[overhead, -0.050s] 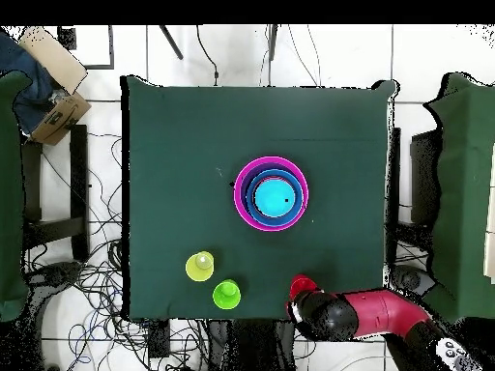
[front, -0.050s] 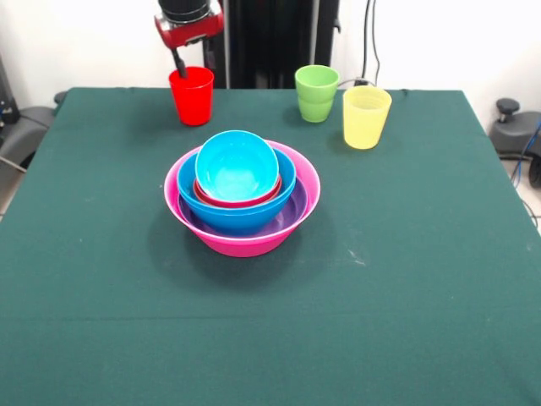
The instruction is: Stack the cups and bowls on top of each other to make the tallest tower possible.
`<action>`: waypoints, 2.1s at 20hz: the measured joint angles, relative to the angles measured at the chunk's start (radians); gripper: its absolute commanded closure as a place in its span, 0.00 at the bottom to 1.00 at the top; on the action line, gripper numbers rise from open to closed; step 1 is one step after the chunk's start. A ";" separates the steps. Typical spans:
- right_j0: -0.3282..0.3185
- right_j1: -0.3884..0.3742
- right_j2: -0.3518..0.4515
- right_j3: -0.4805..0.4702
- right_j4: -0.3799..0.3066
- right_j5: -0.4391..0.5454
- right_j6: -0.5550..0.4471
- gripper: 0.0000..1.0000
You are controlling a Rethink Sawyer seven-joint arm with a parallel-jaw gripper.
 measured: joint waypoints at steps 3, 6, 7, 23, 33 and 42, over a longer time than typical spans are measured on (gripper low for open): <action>0.013 0.022 -0.024 -0.006 -0.028 -0.028 0.001 0.00; 0.043 0.059 -0.063 -0.018 -0.069 -0.085 0.007 0.00; 0.058 0.074 -0.080 -0.022 -0.084 -0.111 0.012 0.00; 0.144 0.150 -0.226 -0.071 -0.121 -0.318 0.039 1.00; 0.139 0.137 -0.234 -0.070 -0.120 -0.320 0.039 1.00; 0.112 0.059 -0.183 -0.067 0.044 -0.155 0.039 1.00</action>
